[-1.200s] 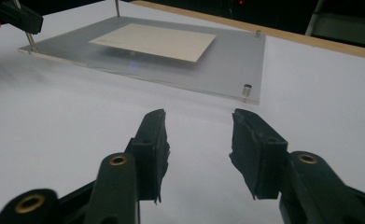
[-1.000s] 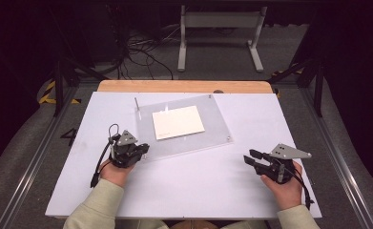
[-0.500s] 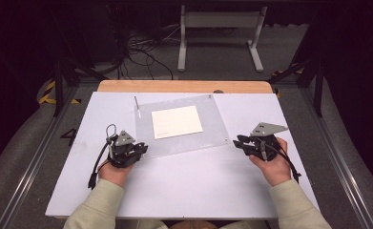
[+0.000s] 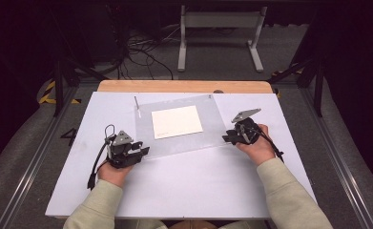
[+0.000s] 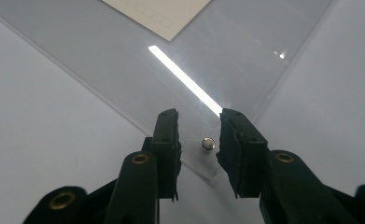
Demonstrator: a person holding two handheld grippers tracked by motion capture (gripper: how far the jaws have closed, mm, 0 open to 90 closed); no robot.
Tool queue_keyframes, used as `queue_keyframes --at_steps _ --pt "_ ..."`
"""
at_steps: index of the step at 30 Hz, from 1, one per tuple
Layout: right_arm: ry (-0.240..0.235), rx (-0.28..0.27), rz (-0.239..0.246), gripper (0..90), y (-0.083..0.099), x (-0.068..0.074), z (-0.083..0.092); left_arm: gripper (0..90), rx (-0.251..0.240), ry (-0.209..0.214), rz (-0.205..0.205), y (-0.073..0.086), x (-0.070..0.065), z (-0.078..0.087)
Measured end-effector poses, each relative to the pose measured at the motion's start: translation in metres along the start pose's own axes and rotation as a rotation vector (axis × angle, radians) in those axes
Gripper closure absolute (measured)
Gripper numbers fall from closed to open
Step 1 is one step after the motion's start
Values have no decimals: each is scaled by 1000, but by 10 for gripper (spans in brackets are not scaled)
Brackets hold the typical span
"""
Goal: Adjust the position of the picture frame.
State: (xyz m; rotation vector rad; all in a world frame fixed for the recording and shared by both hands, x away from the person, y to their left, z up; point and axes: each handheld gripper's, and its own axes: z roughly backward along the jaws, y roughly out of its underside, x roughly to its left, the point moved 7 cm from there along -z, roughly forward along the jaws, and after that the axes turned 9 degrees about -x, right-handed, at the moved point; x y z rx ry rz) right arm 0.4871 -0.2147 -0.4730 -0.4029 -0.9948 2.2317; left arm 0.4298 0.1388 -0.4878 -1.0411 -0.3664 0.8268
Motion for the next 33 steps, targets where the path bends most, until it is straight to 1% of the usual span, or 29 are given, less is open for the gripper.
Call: queue_keyframes --at_steps 1,2,5,7,9,10,12,14,15,16,17,18,20,21,24,25,26,27,28,30,31,33 --pt "0 8 -14 681 2 -2 -3 590 -7 3 9 -1 0 0" --pt "0 16 -21 687 4 -3 -5 588 -11 2 5 -1 2 1" --pt "0 26 -34 701 7 -8 -9 585 -18 4 20 -1 3 2" --pt "-4 29 -36 739 9 -9 -12 586 -18 8 21 -1 2 2" --pt "-9 25 -26 788 9 -8 -12 587 -18 8 19 -2 2 2" --pt "-13 25 -13 821 8 -7 -13 589 -17 8 22 -2 2 2" --pt "-6 28 8 829 8 -6 -13 590 -20 6 18 -2 3 2" --pt "-1 29 33 830 8 -6 -13 590 -22 9 21 -2 3 3" --pt "0 30 36 830 8 -5 -13 589 -22 9 25 -3 3 3" --pt "-22 32 46 830 9 -1 -12 580 -37 5 28 -5 5 7" --pt "-42 34 55 830 10 2 -11 569 -37 5 28 -5 5 7" --pt "-42 34 55 830 10 2 -11 569 -46 7 39 -7 6 9" --pt "-92 40 74 829 13 12 -8 551 -65 -4 44 -9 10 15" --pt "-121 43 94 829 14 19 -6 537 -68 -4 48 -9 12 17" --pt "-157 57 155 829 18 38 -2 506 -75 -19 65 -8 18 22" --pt "-166 58 165 829 19 43 0 499 -78 -18 74 -7 21 24" --pt "-188 53 183 829 21 51 1 492 -83 -19 84 -7 22 25" --pt "-200 49 193 829 22 56 2 484 -87 -20 92 -6 24 27" --pt "-220 42 209 829 24 65 3 478 -86 -22 87 -5 25 29" --pt "-255 28 221 829 27 81 6 466 -79 -20 89 -3 28 31" --pt "-266 24 223 829 28 85 6 460 -79 -18 94 -2 28 32" --pt "-288 15 219 829 30 98 8 454 -74 -12 88 1 29 35"
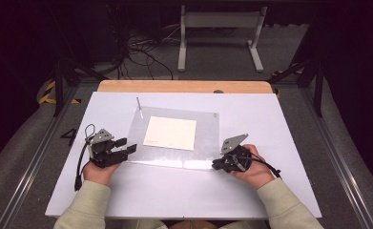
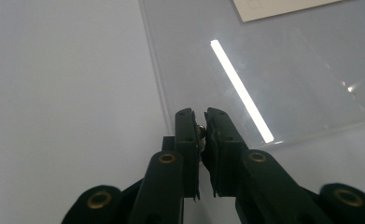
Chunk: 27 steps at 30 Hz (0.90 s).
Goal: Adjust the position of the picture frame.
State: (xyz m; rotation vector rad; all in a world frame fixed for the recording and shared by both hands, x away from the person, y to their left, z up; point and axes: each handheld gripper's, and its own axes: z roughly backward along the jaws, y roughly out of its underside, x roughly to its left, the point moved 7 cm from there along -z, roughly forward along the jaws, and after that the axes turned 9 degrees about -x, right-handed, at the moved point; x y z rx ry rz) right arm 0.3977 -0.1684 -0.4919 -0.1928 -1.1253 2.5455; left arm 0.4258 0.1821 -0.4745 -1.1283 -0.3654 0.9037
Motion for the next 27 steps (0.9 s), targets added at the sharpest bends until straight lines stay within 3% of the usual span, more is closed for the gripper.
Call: queue_keyframes --at_steps 2,5,8,10,12,15,19,20,21,22,24,26,27 --pt "-16 -10 4 830 -1 11 -2 452 0 -1 0 2 1 4" --pt "-61 -28 17 832 -3 35 -8 447 11 -42 -19 4 6 8" --pt "-99 -41 19 833 -6 55 -13 449 18 -66 -6 7 12 15" --pt "-140 -42 43 832 -8 71 -17 454 22 -78 6 9 15 18" --pt "-151 -33 76 831 -11 80 -20 459 32 -92 12 12 18 21" --pt "-140 -27 102 830 -13 85 -21 473 47 -108 20 16 22 26" --pt "-159 -40 80 830 -12 84 -22 616 72 -131 17 19 23 28" --pt "-159 -40 80 830 -12 84 -22 616 84 -152 0 20 25 27" --pt "-162 -42 76 830 -12 84 -21 681 104 -184 -16 21 27 28" --pt "-160 -44 80 829 -12 84 -22 831 100 -201 -7 21 30 28" --pt "-164 -47 75 829 -12 84 -22 831 106 -199 -4 21 31 28" --pt "-157 -50 85 829 -12 84 -22 843 105 -235 -45 18 29 27" --pt "-152 -53 85 829 -12 85 -23 845 100 -239 -43 15 29 26"
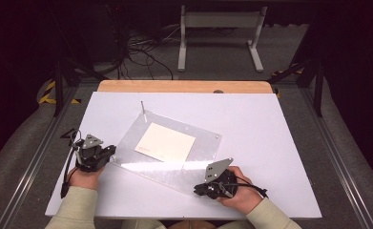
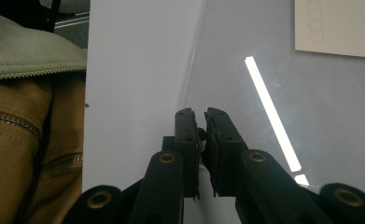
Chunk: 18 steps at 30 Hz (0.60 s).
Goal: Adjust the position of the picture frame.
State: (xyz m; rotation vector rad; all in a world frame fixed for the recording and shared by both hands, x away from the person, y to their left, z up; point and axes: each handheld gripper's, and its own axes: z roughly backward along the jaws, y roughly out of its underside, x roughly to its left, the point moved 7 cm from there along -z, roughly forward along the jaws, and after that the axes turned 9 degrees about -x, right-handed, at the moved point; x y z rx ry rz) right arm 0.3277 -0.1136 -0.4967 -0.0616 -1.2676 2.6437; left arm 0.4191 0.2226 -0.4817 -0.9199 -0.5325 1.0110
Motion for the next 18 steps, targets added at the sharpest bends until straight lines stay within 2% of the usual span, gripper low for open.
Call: queue_keyframes --at_steps 6,9,13,16,18 --pt "1 -4 24 830 -1 6 -3 841 -20 -41 2 -21 -4 -12" --pt "8 -2 33 830 -1 9 -3 837 -46 -51 -22 -39 -9 -18" --pt "13 -3 41 829 -1 12 -4 833 -82 -49 -53 -65 -18 -35" --pt "14 -12 37 829 -1 12 -4 824 -98 -23 -43 -78 -23 -51" --pt "8 -21 32 829 -1 13 -4 821 -89 -11 -46 -86 -27 -65"
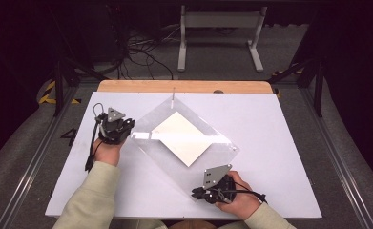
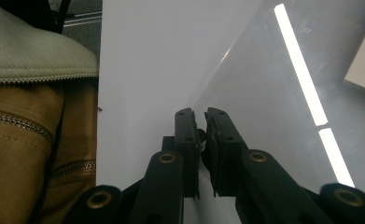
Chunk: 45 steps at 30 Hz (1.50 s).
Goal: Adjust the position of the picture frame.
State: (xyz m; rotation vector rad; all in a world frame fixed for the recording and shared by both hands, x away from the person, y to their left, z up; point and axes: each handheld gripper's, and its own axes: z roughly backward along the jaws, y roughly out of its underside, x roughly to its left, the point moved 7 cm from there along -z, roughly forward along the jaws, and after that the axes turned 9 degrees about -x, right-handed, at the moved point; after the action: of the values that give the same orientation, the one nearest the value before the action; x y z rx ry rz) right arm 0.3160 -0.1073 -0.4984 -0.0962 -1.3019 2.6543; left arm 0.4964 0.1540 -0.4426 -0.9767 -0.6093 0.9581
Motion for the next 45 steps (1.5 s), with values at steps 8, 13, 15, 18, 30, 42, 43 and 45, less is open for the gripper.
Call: queue_keyframes --at_steps 8,13,15,18,30,42,43,45 --pt "25 -1 11 830 -1 2 -2 827 18 17 9 -8 -17 -53" --pt "32 -6 15 830 -2 3 -3 833 28 37 39 -1 -23 -75" --pt "30 -10 10 831 -3 3 -4 831 20 58 57 2 -24 -80" --pt "25 -17 -11 819 -3 2 -5 700 -3 125 79 0 -26 -77" --pt "309 -153 -237 723 11 -65 86 415 -126 261 16 19 -45 13" --pt "527 -71 -417 701 76 -108 129 364 -53 398 -26 44 -72 37" --pt "532 -65 -423 702 80 -109 130 364 -42 402 -26 47 -73 38" --pt "539 -50 -429 713 86 -112 130 363 -32 406 -46 50 -74 39"
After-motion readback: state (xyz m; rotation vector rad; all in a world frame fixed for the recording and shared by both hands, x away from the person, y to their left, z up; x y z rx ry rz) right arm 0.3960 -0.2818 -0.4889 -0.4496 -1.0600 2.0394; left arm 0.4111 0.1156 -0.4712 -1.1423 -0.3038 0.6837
